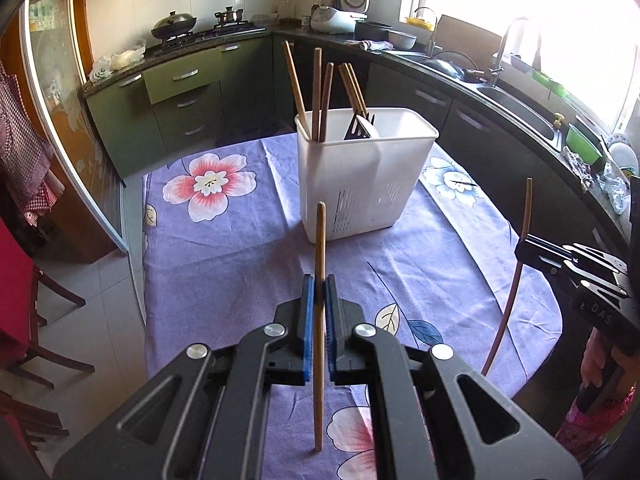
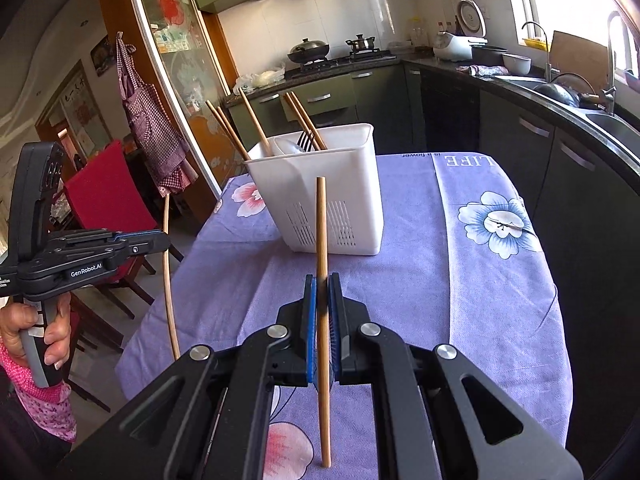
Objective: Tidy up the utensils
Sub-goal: 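Lift both chopsticks upright and lower them into the white holder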
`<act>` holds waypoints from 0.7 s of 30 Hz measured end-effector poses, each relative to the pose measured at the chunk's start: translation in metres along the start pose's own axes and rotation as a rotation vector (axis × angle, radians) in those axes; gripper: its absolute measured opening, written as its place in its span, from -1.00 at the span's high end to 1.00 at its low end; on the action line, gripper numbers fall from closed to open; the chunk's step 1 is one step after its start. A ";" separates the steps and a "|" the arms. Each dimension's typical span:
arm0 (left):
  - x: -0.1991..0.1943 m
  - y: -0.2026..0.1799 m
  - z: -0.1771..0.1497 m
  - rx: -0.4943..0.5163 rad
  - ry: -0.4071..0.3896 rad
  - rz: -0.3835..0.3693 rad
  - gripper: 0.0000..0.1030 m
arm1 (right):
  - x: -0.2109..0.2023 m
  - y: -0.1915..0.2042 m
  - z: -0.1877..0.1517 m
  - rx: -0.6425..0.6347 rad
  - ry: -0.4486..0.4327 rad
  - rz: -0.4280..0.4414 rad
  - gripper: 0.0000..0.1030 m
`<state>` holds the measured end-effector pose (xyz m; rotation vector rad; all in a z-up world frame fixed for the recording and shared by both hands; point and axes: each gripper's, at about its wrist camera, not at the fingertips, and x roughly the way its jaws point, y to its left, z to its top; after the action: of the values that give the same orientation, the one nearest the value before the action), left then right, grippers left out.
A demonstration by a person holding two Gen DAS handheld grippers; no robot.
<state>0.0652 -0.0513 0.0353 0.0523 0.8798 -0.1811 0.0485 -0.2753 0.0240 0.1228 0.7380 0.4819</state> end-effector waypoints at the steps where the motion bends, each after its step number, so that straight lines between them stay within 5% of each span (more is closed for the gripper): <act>1: -0.003 -0.002 -0.001 0.005 -0.005 -0.001 0.90 | -0.003 0.001 -0.001 -0.002 -0.004 0.001 0.87; 21: -0.032 -0.010 -0.003 0.028 -0.079 -0.037 0.90 | -0.023 0.016 -0.001 -0.043 -0.056 0.037 0.87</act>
<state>0.0411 -0.0563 0.0585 0.0547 0.7997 -0.2282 0.0275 -0.2719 0.0416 0.1094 0.6708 0.5270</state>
